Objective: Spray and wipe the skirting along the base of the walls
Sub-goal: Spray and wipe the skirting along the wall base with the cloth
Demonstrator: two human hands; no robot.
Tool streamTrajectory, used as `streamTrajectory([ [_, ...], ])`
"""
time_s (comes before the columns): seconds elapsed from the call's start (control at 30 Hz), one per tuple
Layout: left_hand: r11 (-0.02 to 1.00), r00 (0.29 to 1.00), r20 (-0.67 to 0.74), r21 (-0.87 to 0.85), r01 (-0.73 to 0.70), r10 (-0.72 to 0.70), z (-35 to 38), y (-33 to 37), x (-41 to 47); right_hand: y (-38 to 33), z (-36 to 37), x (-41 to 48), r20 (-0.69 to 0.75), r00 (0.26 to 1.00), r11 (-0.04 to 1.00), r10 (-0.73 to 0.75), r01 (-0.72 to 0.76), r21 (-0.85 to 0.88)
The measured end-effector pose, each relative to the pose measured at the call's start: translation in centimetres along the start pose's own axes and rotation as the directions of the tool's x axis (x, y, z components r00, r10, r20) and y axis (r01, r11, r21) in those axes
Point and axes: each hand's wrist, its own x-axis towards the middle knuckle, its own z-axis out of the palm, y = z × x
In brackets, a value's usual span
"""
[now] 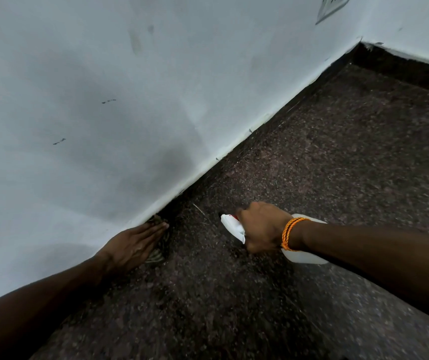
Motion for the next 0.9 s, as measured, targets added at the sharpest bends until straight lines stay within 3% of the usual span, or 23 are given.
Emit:
streamTrajectory([
  [0.33, 0.997, 0.979, -0.188, -0.006, 0.073, -0.073, -2.8, -3.1, 13.0, 1.2, 1.2, -0.7, 0.044, 0.999, 0.999, 0.022, -0.023, 0.029],
  [0.53, 0.998, 0.99, -0.136, -0.046, 0.036, -0.042, -1.8, -0.9, 4.0, 1.2, 0.6, 0.1, 0.043, 0.999, 0.999, 0.029, -0.03, 0.02],
  [0.63, 0.999, 0.997, -0.077, 0.018, 0.032, -0.03, -1.3, 0.1, 0.0, 1.1, 0.6, 0.5, 0.041, 0.999, 1.0, 0.009, -0.01, 0.023],
  [0.7, 0.999, 0.996, -0.086, 0.039, 0.026, -0.022, -1.1, -0.1, 0.6, 1.1, 0.5, 0.7, 0.03, 0.999, 1.0, 0.017, -0.017, 0.023],
  [0.9, 0.997, 0.957, -0.285, -0.068, 0.034, -0.052, -1.2, -2.0, 8.9, 1.6, 0.2, 0.8, 0.004, 0.996, 0.996, 0.087, -0.087, 0.032],
])
